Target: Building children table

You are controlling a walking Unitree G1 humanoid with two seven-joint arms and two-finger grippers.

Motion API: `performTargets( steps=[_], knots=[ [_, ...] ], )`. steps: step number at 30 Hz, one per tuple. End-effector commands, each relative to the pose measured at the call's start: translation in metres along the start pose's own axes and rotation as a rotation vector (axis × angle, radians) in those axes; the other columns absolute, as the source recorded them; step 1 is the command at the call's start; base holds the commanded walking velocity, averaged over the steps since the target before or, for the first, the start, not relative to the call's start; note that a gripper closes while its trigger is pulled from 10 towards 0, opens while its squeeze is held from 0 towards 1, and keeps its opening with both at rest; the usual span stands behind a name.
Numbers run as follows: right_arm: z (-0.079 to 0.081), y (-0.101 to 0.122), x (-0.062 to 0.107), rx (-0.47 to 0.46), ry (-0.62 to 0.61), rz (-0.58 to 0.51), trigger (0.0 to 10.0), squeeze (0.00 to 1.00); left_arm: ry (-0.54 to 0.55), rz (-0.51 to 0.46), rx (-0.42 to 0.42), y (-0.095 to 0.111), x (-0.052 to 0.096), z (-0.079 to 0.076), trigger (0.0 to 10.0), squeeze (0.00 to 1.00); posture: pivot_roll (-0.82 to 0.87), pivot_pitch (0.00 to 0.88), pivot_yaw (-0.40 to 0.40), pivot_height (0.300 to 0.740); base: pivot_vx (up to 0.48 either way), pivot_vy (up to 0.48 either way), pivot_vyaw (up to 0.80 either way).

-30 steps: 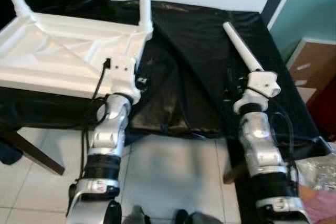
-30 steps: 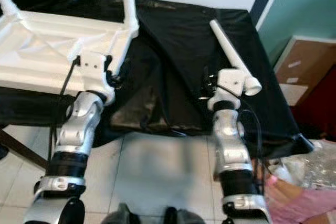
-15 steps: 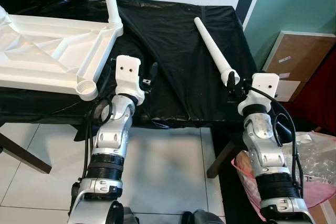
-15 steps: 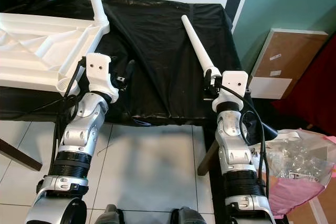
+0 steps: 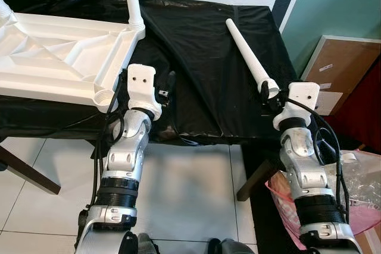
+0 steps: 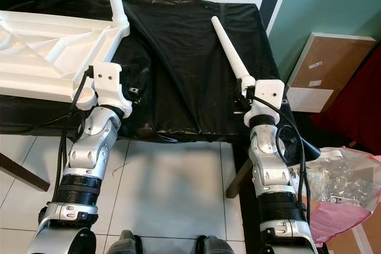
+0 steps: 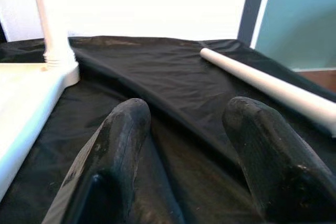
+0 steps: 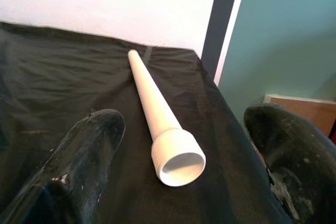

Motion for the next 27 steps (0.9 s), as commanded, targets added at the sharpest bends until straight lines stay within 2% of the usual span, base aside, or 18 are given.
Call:
performTargets(
  steps=[1,2,3,5,8,11,18,20,23,27],
  knots=[
    [-0.01,-0.007,-0.004,0.016,0.001,0.025,10.0,0.0,-0.256,0.046,0.02,-0.002,0.008,-0.034,10.0,0.0,0.01,0.176,-0.04,0.74,0.0,0.0,0.0],
    [-0.015,-0.009,-0.01,0.012,0.014,0.033,10.0,0.0,-0.343,0.057,0.029,0.001,0.012,-0.047,10.0,0.0,0.02,0.194,-0.038,0.74,0.0,0.0,0.0],
    [-0.015,-0.009,-0.01,0.012,0.014,0.033,10.0,0.0,-0.343,0.057,0.029,0.001,0.012,-0.047,10.0,0.0,0.02,0.194,-0.038,0.74,0.0,0.0,0.0],
    [-0.022,-0.01,-0.018,0.014,0.028,0.04,10.0,0.0,-0.456,0.08,0.025,0.004,0.02,-0.063,10.0,0.0,0.03,0.206,-0.036,0.74,0.0,0.0,0.0],
    [-0.025,-0.01,-0.022,0.008,0.035,0.048,10.0,0.0,-0.502,0.091,0.018,0.006,0.025,-0.069,10.0,0.0,0.04,0.235,-0.035,0.74,0.0,0.0,0.0],
    [-0.022,-0.009,-0.032,0.007,0.107,0.05,10.0,0.0,-0.595,0.125,0.015,0.009,0.037,-0.08,10.0,0.0,0.06,0.282,-0.027,0.74,0.0,0.0,0.0],
    [-0.008,0.0,-0.048,0.013,0.242,0.025,10.0,0.0,-0.638,0.17,0.012,0.013,0.049,-0.087,10.0,0.0,0.09,0.342,-0.019,0.74,0.0,0.0,0.0],
    [-0.008,0.0,-0.048,0.013,0.242,0.025,10.0,0.0,-0.638,0.17,0.012,0.013,0.049,-0.087,10.0,0.0,0.09,0.342,-0.019,0.74,0.0,0.0,0.0],
    [-0.007,0.008,-0.061,0.042,0.273,0.005,10.0,0.0,-0.638,0.197,0.023,0.014,0.056,-0.089,10.0,0.0,0.1,0.363,-0.021,0.74,0.0,0.0,0.0],
    [-0.007,0.013,-0.067,0.051,0.283,-0.003,10.0,0.0,-0.65,0.211,0.028,0.013,0.06,-0.089,10.0,0.0,0.11,0.374,-0.025,0.74,0.0,0.0,0.0]
  ],
)
Point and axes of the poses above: a point about 5 cm out from each wrist's last joint towards the gripper, its own x axis pointing back from the gripper into the wrist, its own y axis along the axis of the wrist's last joint, z = x × y, the point moved 5 cm from there along -x, pointing out of the wrist towards the gripper, and after that the axes turned 12 degrees about x, right-handed, at the moved point
